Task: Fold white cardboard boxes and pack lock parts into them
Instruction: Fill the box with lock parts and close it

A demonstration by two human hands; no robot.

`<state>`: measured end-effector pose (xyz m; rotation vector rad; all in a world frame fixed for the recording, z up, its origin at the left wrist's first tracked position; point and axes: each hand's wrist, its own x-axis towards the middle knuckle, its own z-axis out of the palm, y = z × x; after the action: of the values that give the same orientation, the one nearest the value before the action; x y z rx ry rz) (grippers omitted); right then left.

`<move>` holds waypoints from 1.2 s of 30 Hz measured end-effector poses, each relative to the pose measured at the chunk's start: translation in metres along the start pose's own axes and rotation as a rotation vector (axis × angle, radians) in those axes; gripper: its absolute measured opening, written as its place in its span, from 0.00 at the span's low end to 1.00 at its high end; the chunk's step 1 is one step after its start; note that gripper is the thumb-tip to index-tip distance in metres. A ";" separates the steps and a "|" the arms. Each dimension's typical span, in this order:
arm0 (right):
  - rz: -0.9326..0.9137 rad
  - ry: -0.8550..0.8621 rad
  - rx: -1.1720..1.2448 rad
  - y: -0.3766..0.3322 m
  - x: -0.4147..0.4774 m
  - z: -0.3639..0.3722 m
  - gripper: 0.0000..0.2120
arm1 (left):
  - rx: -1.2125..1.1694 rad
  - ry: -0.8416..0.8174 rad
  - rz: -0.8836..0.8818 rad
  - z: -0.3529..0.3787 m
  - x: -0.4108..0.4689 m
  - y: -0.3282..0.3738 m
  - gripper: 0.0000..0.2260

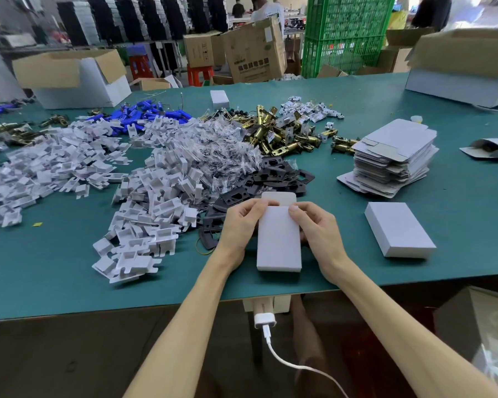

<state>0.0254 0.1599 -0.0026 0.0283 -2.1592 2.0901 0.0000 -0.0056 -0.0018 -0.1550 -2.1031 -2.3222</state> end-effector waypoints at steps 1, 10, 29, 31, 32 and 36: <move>0.002 -0.002 0.000 0.000 0.000 0.000 0.08 | -0.001 -0.011 -0.001 0.000 0.000 0.000 0.10; 0.044 -0.073 0.062 -0.004 -0.002 -0.002 0.10 | -0.111 -0.072 -0.001 -0.002 -0.001 0.006 0.18; -0.042 -0.030 -0.004 -0.004 -0.005 0.001 0.07 | -0.163 -0.024 -0.026 -0.001 -0.006 0.008 0.14; -0.028 -0.019 0.030 -0.003 -0.004 0.001 0.10 | -0.165 -0.011 -0.029 0.000 -0.007 0.010 0.16; -0.007 -0.016 0.062 -0.003 -0.004 0.001 0.14 | -0.165 -0.010 -0.031 -0.001 -0.007 0.011 0.15; 0.004 -0.020 0.070 -0.001 -0.002 0.000 0.17 | -0.144 -0.037 -0.027 -0.001 -0.006 0.008 0.11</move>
<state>0.0278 0.1597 -0.0017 0.0521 -2.0976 2.1761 0.0063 -0.0078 0.0057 -0.1731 -1.9646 -2.5055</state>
